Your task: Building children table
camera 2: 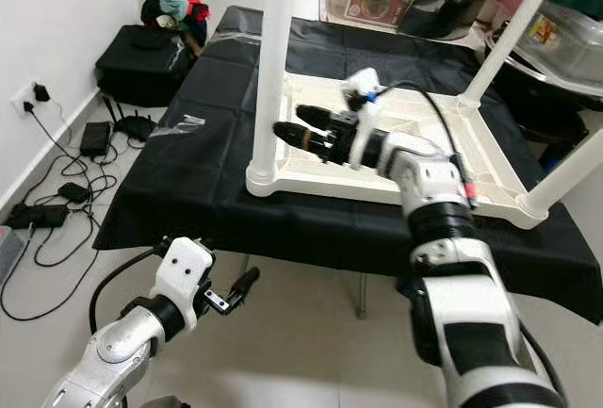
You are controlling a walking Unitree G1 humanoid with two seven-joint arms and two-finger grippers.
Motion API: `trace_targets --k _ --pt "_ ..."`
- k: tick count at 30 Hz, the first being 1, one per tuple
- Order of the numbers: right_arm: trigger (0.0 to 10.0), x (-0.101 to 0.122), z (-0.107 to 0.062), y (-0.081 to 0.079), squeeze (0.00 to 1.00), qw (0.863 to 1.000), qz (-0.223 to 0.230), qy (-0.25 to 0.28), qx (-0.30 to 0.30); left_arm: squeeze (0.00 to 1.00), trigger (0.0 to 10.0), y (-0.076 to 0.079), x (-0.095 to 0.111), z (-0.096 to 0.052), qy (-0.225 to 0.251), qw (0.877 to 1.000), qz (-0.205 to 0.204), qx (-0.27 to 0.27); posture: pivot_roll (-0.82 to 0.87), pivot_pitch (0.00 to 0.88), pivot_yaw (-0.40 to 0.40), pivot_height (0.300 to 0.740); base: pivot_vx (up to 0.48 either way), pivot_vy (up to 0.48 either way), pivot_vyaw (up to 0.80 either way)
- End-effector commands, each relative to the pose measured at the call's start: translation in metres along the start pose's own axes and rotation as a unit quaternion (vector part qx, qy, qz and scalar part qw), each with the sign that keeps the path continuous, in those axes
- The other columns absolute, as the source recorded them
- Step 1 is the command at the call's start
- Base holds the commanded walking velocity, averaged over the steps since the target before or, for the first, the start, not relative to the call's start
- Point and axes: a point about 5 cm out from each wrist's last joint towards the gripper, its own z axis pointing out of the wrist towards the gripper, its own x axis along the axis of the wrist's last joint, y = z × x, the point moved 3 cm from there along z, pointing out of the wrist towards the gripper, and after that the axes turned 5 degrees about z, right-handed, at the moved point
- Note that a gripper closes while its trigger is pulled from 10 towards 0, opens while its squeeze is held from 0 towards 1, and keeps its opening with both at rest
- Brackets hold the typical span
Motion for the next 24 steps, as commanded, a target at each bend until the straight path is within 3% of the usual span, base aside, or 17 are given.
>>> trace_targets --k 1,3,9,13,18,22,24 --pt "10.0 0.003 0.005 0.002 0.00 1.000 -0.010 -0.001 -0.015 0.00 10.0 0.002 0.000 -0.001 -0.003 1.000 0.003 -0.002 0.17 0.076 -0.120 0.740 0.000 0.000 0.00" --pt "10.0 0.004 0.015 0.003 0.00 0.999 -0.015 0.000 -0.038 0.00 10.0 0.004 0.001 -0.002 -0.002 1.000 0.001 -0.001 0.18 0.083 -0.122 0.740 0.000 0.000 0.00" --pt "10.0 0.008 0.023 0.005 0.00 0.998 -0.016 0.008 -0.064 0.00 10.0 0.005 0.002 -0.004 -0.001 1.000 -0.002 0.001 0.18 0.091 -0.126 0.740 0.000 0.000 0.00" --pt "10.0 0.008 0.026 0.004 0.00 0.998 -0.011 0.011 -0.064 0.00 10.0 0.006 0.002 -0.005 0.000 1.000 -0.003 0.001 0.18 0.096 -0.131 0.740 0.000 0.000 0.00" --pt "10.0 0.013 0.044 -0.004 0.00 0.997 0.002 0.037 -0.068 0.00 10.0 0.010 0.002 -0.008 -0.001 1.000 -0.008 -0.003 0.18 0.106 -0.132 0.740 0.000 0.000 0.00" --pt "10.0 0.013 0.044 -0.004 0.00 0.997 0.002 0.037 -0.068 0.00 10.0 0.010 0.002 -0.008 -0.001 1.000 -0.008 -0.003 0.18 0.106 -0.132 0.740 0.000 0.000 0.00" --pt "10.0 0.016 0.051 -0.007 0.00 0.996 0.009 0.047 -0.078 0.00 10.0 0.011 0.003 -0.009 -0.002 1.000 -0.009 -0.004 0.18 0.113 -0.134 0.740 0.000 0.000 0.00"
